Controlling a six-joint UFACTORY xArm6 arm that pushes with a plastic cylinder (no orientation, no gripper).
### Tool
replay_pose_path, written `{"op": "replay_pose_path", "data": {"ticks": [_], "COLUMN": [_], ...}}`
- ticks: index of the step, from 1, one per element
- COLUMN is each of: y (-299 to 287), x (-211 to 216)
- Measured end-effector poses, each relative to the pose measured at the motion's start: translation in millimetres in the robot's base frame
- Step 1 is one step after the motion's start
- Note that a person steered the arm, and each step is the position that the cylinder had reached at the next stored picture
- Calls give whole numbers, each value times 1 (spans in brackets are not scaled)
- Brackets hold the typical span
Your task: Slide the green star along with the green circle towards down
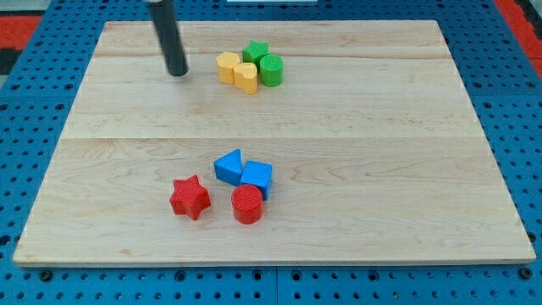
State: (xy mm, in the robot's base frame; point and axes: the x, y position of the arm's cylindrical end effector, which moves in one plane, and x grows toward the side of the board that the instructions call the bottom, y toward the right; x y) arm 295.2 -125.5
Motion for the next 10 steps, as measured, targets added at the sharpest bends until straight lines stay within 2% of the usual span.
{"op": "replay_pose_path", "data": {"ticks": [1, 3, 4, 5, 7, 10], "y": [43, 47, 88, 112, 124, 182], "x": [-33, -38, -45, -23, 16, 95]}}
